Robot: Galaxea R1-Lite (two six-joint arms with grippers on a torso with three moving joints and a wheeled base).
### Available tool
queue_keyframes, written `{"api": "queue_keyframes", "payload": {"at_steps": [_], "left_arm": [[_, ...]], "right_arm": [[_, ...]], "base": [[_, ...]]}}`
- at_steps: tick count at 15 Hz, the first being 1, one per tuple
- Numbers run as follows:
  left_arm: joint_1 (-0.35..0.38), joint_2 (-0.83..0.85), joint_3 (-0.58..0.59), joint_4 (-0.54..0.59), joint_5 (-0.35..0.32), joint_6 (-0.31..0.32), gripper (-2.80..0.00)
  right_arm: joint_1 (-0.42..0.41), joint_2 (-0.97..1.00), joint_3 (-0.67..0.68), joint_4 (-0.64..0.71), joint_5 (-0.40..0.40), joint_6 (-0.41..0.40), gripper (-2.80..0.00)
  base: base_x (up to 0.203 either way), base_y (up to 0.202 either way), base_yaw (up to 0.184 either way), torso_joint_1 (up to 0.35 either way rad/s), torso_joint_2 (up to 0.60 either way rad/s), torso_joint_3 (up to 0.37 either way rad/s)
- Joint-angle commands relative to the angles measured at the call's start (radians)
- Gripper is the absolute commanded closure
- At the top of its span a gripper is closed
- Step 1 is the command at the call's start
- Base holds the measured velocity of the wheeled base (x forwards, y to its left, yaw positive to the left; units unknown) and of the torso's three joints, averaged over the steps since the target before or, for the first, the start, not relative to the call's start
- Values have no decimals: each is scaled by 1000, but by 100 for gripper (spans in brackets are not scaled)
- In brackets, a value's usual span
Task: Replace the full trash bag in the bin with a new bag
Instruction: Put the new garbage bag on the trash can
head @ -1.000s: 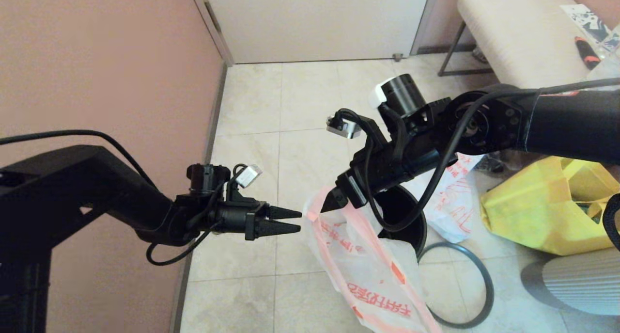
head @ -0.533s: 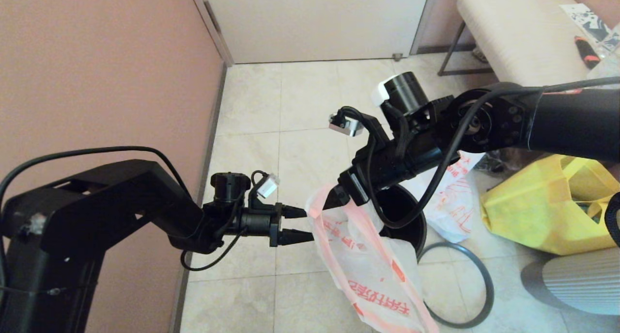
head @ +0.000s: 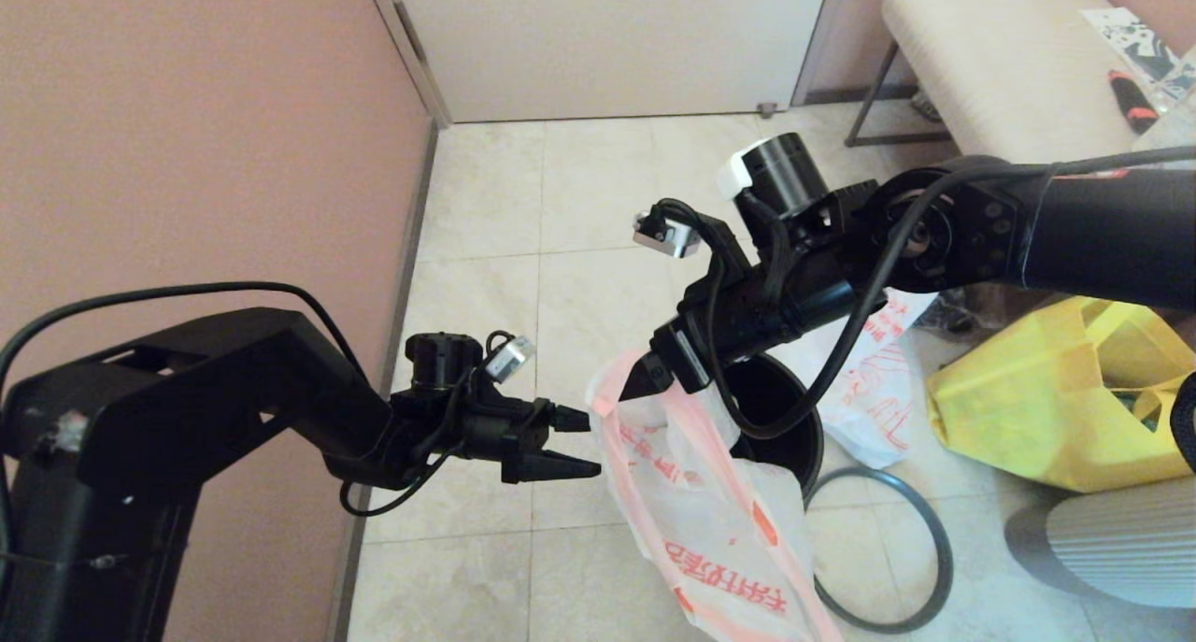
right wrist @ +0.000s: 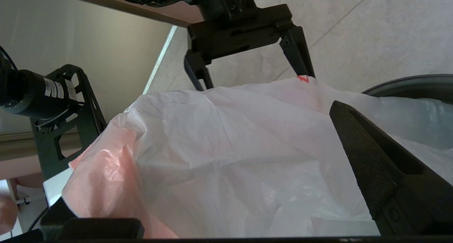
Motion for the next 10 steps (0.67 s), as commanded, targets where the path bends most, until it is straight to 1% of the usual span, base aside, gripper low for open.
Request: {"api": "queue_keyframes", "payload": {"at_steps": [1,2,4,5,6,10], "left_arm": [[1,6,-7,-5,-12,1,-280],[1,14,-17,-7,-20,1,-280],[1,23,-33,-7,-87,-1,-280],[1,34,-45,-7,-92,-2,-280],[1,39,-57,-6,-93,-4,0],[1,44,-65,-5,-93,-6,0]], "right_arm": [[0,3,0,1,6,0,-280],[0,4,0,-2,6,0,-280],[0,0,1,-2,9,1,-280],[-1,1,1,-1,9,3,-280],[-1,2,1,-5,9,3,-280],[-3,4,1,-7,9,4,-280]], "base": [[0,0,0,0,0,0],[0,0,0,0,0,0],[0,0,0,0,0,0],[0,0,0,0,0,0],[0,0,0,0,0,0],[0,0,0,0,0,0]]}}
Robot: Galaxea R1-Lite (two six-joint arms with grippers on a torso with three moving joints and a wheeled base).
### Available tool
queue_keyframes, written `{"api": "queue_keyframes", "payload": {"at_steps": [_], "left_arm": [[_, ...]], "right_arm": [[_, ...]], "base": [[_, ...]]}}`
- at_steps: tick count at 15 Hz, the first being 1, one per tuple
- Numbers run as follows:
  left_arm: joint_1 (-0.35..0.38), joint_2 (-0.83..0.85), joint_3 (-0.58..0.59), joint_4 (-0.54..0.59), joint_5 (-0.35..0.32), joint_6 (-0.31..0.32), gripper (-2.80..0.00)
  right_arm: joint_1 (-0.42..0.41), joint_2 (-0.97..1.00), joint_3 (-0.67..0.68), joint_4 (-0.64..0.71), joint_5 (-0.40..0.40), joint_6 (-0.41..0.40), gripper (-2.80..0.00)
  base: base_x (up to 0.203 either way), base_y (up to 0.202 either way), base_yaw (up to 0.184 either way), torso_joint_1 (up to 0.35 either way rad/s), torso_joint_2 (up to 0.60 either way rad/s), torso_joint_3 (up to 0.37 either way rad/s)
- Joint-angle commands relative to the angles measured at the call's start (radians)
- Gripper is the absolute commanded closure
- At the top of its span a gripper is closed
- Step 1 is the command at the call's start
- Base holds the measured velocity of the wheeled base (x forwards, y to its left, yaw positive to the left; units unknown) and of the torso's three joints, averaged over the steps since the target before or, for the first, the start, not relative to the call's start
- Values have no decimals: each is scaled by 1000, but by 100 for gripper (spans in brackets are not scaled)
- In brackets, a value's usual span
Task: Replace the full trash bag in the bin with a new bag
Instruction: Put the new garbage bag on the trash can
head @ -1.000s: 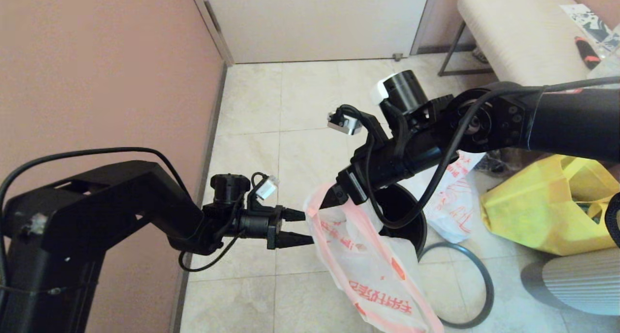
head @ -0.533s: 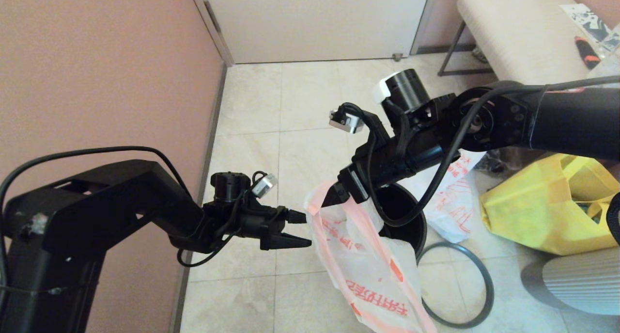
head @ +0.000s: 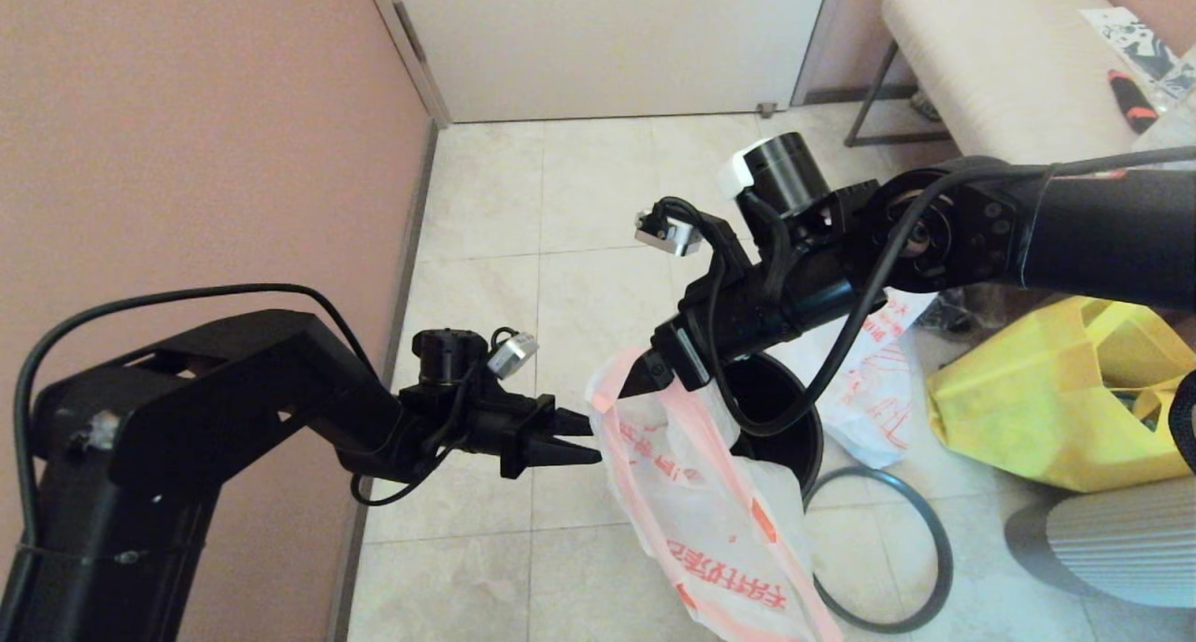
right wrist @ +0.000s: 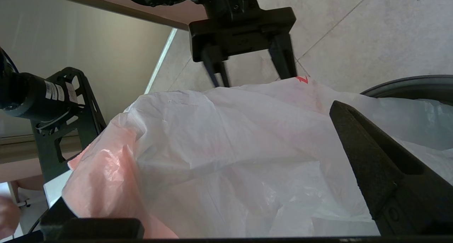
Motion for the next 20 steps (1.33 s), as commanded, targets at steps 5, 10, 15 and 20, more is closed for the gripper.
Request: {"api": "queue_keyframes", "payload": {"at_steps": [5,10,15,20], "left_arm": [[1,10,-4,-6,-8,1,0],[30,5,23,-6,-8,3,0],[87,-1,19,-5,-8,1,0],[98,-38,18,10,-8,-68,0]], "right_arm": [[1,5,-1,2,2,0,-280],[4,5,10,15,2,16,-280],[6,-9,11,131,-7,37,-280],[7,-9,10,150,-9,35,-280]], "base": [[0,0,0,0,0,0],[0,0,0,0,0,0],[0,0,0,0,0,0],[0,0,0,0,0,0]]}}
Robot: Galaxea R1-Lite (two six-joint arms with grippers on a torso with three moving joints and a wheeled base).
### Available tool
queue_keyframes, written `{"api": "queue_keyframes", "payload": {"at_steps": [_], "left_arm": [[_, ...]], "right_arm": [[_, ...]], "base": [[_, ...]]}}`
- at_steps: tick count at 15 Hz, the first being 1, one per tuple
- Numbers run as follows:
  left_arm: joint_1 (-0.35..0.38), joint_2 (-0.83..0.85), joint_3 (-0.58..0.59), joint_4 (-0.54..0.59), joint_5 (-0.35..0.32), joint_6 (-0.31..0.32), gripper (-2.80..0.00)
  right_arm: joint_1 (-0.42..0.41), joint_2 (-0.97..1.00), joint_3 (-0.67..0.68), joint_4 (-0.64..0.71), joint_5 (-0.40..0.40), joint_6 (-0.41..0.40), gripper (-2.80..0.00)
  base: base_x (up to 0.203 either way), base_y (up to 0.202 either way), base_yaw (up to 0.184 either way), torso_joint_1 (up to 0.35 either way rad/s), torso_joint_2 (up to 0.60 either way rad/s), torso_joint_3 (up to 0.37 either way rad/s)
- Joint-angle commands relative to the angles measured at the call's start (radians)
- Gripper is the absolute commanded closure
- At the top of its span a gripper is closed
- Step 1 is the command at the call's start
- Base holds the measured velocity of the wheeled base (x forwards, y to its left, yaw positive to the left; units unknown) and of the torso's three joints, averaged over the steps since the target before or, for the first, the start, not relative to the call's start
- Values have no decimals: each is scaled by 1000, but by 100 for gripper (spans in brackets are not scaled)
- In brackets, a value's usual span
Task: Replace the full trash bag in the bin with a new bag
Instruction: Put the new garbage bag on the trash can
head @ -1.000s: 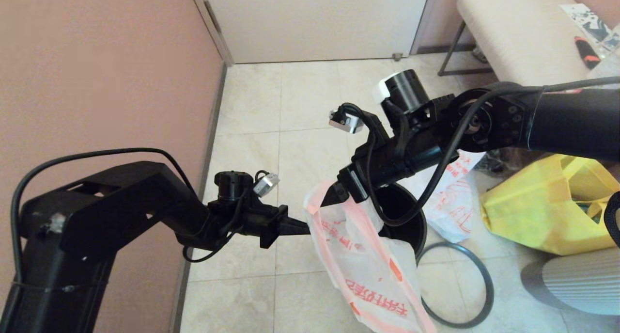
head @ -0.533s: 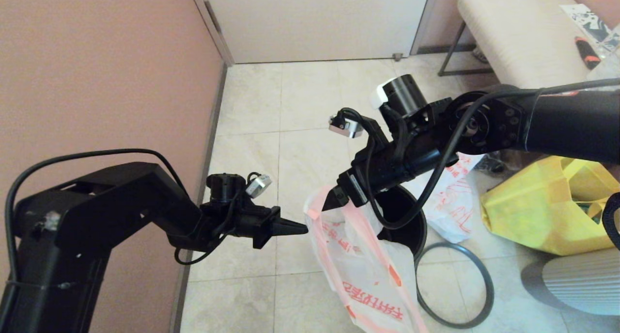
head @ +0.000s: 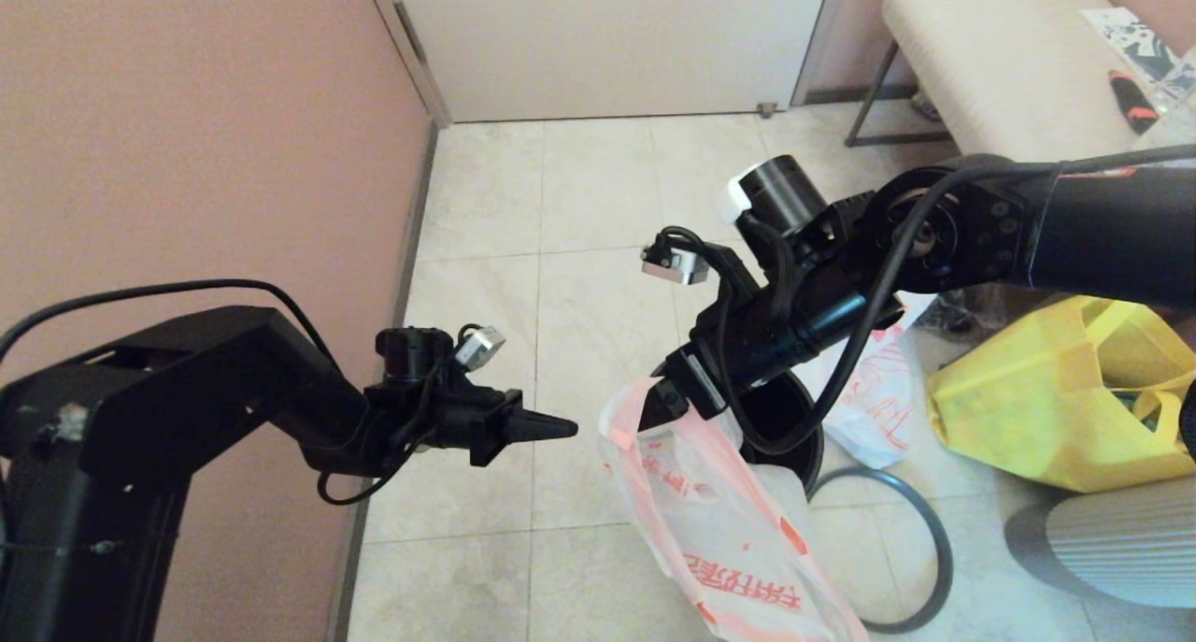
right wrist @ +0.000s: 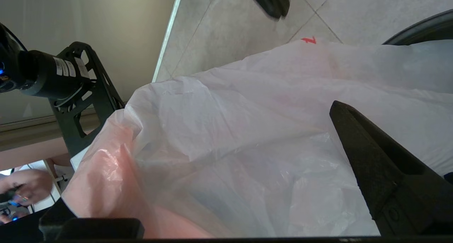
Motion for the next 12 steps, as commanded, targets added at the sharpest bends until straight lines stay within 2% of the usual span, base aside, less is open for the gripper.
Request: {"api": "queue_keyframes", "payload": {"at_steps": [1,3,4,6,7,8,10,12], "left_arm": [[22,-46,-1,-5,-8,-49,0],[76,-160,20,2,-3,-124,0],[95,-230,31,12,23,-205,0],[116,-373,45,27,140,-404,0],[131,-446,50,43,175,-466,0],[145,-526,55,86,199,-509,0],[160,-673,58,238,263,-550,0],[165,-780,60,461,383,-560,0]], "right_arm": [[-1,11,-1,1,5,-2,-280],[1,25,-2,1,4,-10,-280],[5,31,-3,-7,3,-12,-280],[23,45,-3,-38,-8,-4,-280],[37,59,-5,-52,-35,-2,-280],[56,78,-6,-79,-91,-1,-280],[102,130,-9,-141,-251,13,-280],[146,177,-12,-226,-427,50,-280]], "base": [[0,0,0,0,0,0],[0,0,0,0,0,0],[0,0,0,0,0,0],[0,0,0,0,0,0],[0,0,0,0,0,0],[0,0,0,0,0,0],[0,0,0,0,0,0],[0,0,0,0,0,0]]}}
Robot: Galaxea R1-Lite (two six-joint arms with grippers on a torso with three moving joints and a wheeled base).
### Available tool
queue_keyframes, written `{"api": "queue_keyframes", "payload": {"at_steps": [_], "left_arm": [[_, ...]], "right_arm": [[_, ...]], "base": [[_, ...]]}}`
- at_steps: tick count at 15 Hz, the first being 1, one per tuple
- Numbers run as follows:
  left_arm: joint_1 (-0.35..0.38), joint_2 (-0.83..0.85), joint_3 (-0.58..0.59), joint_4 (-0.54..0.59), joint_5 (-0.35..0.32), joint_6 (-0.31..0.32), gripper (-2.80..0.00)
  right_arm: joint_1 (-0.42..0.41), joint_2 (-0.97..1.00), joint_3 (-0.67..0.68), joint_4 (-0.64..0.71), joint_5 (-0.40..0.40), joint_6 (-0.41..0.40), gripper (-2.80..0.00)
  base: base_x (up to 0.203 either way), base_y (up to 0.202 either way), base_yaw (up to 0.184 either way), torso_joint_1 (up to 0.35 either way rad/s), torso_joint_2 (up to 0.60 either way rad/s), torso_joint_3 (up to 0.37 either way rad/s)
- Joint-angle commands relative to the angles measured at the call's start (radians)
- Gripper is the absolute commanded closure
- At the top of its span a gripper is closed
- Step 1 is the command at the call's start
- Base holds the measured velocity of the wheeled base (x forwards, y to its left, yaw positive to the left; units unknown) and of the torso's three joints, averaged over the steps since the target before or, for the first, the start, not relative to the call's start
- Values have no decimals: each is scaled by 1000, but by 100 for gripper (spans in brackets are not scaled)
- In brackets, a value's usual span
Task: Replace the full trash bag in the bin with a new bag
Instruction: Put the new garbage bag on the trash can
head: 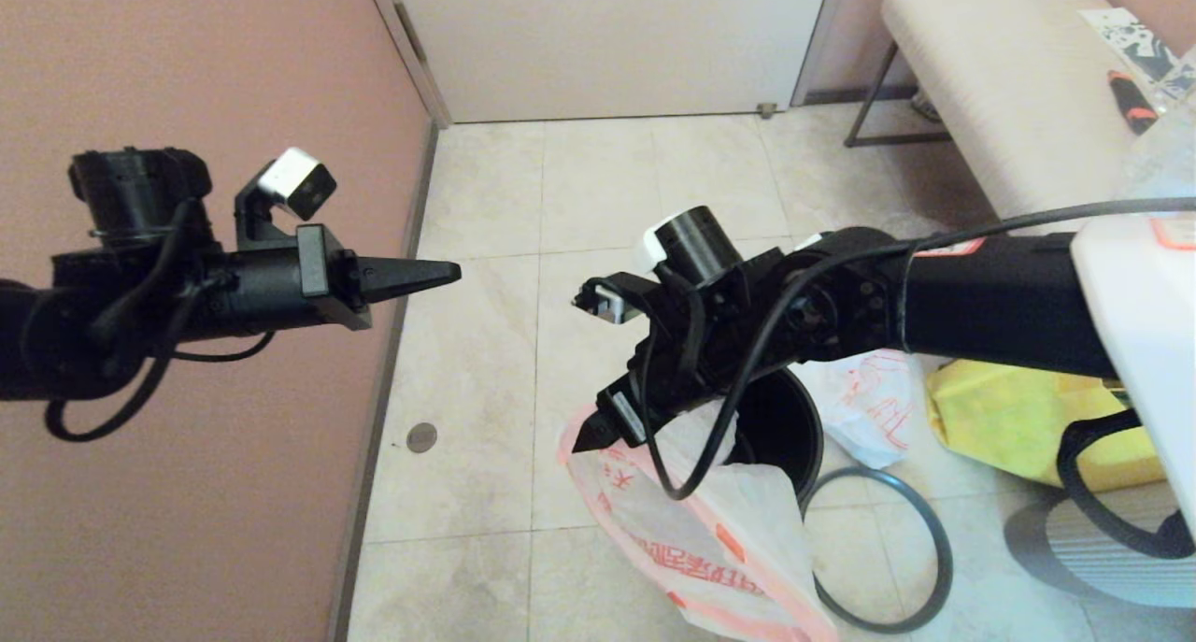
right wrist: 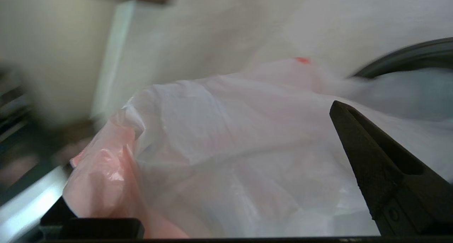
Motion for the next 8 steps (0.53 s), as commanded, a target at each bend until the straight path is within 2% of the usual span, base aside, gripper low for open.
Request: {"api": "queue_keyframes", "payload": {"at_steps": [1,2,4,5,6,8], "left_arm": [[-4,-133,0,194,127,40,0],[-35,-134,-4,282,243,124,0],[-146,-121,-11,466,562,301,0],[-199,-111,-9,534,663,364,0],[-232,-102,-6,572,703,404,0],[-288,-80,-20,580,798,433,0]], "right_arm": [[44,71,-3,-58,-178,19,-280],[52,83,-5,-86,-224,23,-280],[49,92,-5,-121,-264,26,-280],[43,92,-5,-122,-265,28,-280],[34,92,-5,-135,-265,29,-280],[11,103,-7,-187,-266,29,-280]], "base": [[0,0,0,0,0,0],[0,0,0,0,0,0],[0,0,0,0,0,0],[0,0,0,0,0,0],[0,0,0,0,0,0],[0,0,0,0,0,0]]}}
